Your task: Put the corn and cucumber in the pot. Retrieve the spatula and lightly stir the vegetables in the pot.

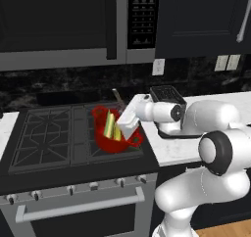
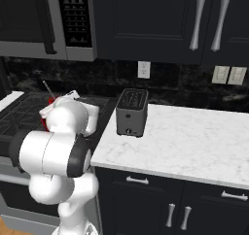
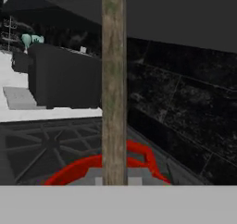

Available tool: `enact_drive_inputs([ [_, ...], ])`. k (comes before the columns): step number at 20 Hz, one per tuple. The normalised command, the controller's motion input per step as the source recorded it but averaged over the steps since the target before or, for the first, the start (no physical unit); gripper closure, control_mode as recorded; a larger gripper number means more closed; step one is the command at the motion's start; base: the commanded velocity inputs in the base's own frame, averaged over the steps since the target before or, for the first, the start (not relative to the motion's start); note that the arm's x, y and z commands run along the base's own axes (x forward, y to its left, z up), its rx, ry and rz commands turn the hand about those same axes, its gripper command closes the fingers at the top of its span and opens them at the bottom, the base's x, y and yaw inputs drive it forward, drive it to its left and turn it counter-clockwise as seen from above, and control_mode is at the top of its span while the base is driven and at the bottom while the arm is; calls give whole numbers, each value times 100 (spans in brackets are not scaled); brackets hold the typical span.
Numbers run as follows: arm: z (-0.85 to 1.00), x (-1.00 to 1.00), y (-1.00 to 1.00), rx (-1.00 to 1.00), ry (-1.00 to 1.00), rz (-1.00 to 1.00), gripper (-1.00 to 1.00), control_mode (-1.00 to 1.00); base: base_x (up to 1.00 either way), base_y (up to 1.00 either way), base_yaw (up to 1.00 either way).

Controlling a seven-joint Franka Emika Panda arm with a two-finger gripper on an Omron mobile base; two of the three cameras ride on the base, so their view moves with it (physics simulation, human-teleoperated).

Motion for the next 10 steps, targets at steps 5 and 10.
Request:
enact_drive_inputs([
  [5,-96,22,-88,15,0,42,100,-100,0,0,0],
  [10,-36,42,-51,23,-3,40,100,-100,0,0,0],
])
